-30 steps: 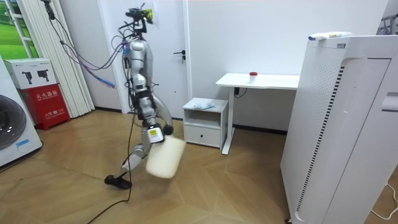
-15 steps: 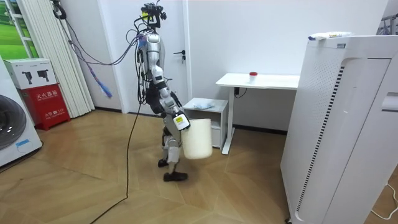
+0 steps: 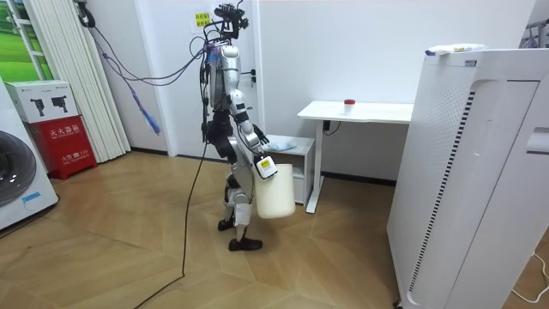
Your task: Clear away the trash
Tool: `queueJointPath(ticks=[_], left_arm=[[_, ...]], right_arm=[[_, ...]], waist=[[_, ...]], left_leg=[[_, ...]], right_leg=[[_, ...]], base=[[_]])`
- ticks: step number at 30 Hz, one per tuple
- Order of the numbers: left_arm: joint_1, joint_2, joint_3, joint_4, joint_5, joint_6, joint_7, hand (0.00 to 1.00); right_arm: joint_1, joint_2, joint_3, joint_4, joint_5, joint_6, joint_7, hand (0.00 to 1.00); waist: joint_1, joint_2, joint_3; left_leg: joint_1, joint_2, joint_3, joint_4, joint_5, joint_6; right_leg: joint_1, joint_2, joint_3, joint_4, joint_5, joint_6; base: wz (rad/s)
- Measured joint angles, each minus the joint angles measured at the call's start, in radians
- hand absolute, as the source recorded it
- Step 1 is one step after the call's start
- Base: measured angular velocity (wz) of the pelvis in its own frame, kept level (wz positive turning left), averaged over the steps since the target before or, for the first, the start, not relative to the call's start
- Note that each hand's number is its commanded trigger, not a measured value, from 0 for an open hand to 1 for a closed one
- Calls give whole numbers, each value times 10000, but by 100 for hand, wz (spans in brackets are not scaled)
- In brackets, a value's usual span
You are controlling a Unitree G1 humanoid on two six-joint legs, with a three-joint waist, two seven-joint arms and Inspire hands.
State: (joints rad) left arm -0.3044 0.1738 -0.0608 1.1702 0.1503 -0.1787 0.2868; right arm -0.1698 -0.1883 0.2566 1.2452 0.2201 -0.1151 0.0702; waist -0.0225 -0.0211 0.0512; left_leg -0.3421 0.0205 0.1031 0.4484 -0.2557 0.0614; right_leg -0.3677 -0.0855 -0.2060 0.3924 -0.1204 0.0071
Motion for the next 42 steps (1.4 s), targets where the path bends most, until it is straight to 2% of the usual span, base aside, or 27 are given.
queueJointPath(ticks=[5, 9, 10, 11, 13, 20, 33, 42], left_arm=[[-952, 114, -630, 136, -316, -18, 569, 0], [-1322, 116, -648, 156, -303, -64, 805, 0], [-1520, 143, -648, 172, -302, -66, 941, 0], [-1729, 186, -648, 204, -303, -67, 1059, 0], [-1895, 254, -717, 204, -288, -94, 1260, 0], [-2072, 379, -957, 200, -299, -128, 1885, 0], [-2061, 432, -1063, 287, -251, -130, 2286, 0], [-2059, 473, -1390, 470, 678, -131, 2684, 0]], right_arm=[[-650, -1, 557, 42, 128, 18, -24, 100], [-935, 7, 907, 164, 147, -86, -26, 100], [-992, 14, 972, 163, 158, -76, -29, 100], [-1085, 14, 1081, 163, 178, -52, -32, 100], [-1130, 22, 1180, 61, 259, -50, -38, 100], [-1178, 46, 1747, -43, 730, -54, -23, 100], [-1200, 88, 2253, -38, 1377, -69, -25, 100], [-1197, 114, 2318, -49, 1375, -91, -24, 100]], waist=[[-188, 145, 189], [-387, 189, 237], [-428, 223, 258], [-507, 262, 339], [-574, 277, 357], [-616, 292, 371], [-611, 288, 369], [-662, 278, 365]], left_leg=[[-1035, 56, -18, 702, -88, 21], [-1374, 61, -36, 868, -95, 28], [-1535, 80, -68, 971, -105, 25], [-1660, 97, -101, 1059, -112, 24], [-1810, 95, -87, 1148, -112, 24], [-2212, 187, -151, 1407, -163, -33], [-2269, 187, -160, 1406, -164, -38], [-2273, 192, -119, 1480, -165, -37]], right_leg=[[-971, -44, 46, 579, -43, -65], [-1293, -66, 30, 749, -59, -91], [-1414, -86, -21, 775, -63, -111], [-1479, -119, -86, 795, -52, -130], [-1675, -162, -142, 943, -63, -155], [-1988, -111, -194, 1103, -117, -240], [-2054, -109, -185, 1120, -130, -257], [-2071, -133, -179, 1215, -161, -279]], base=[[0], [1], [7], [5], [0], [1], [0], [0]])
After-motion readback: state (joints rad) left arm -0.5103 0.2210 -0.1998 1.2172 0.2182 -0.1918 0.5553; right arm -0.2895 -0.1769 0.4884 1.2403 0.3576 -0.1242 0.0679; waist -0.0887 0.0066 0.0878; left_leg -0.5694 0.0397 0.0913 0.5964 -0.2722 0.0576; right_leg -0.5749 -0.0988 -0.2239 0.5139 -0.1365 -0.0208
